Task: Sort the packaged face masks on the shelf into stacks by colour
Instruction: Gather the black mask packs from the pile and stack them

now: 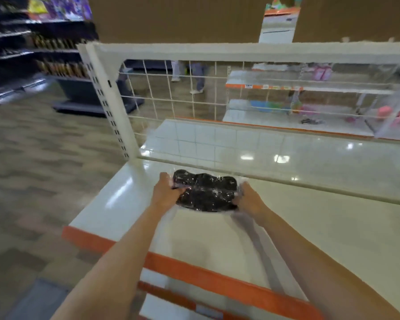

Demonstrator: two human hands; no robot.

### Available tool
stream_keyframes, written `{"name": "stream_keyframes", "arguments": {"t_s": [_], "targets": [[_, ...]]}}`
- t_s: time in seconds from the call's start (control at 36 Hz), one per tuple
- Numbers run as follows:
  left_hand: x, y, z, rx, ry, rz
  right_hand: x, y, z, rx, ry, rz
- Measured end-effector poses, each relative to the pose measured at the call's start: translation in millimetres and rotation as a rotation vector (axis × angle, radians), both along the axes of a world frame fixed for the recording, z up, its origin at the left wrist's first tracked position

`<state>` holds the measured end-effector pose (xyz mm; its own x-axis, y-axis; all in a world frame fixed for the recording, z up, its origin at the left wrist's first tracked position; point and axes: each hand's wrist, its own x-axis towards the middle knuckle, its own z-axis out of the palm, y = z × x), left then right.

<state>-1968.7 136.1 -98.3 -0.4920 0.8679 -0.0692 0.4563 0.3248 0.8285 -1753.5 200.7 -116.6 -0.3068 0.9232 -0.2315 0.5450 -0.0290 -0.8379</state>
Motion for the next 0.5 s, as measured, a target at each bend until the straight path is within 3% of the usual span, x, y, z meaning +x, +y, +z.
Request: {"name": "stream_keyframes", "arguments": {"t_s": [0.14, 0.25, 0.36, 0.5], "targets": [[-95.2, 1.8, 9.2, -0.1, 0.024, 0.08, -99.5, 7.7, -7.7, -0.155, 0.116, -0.074], [-131.3, 6.3, 9.4, -0.12, 0.236, 0.025, -129.5, 18.1, -5.3, -0.192, 0.073, -0.219], [-141.0, 6.4, 6.2, -0.292, 0.53, -0.275, -136.9, 27.2, -2.3, -0.071, -0.167, -0.266], [-125.4, 9.7, 10.2, -0.54, 0.766, -0.663, -142.5, 33.9, 9.9, -0.028, -0.271, -0.269]]}}
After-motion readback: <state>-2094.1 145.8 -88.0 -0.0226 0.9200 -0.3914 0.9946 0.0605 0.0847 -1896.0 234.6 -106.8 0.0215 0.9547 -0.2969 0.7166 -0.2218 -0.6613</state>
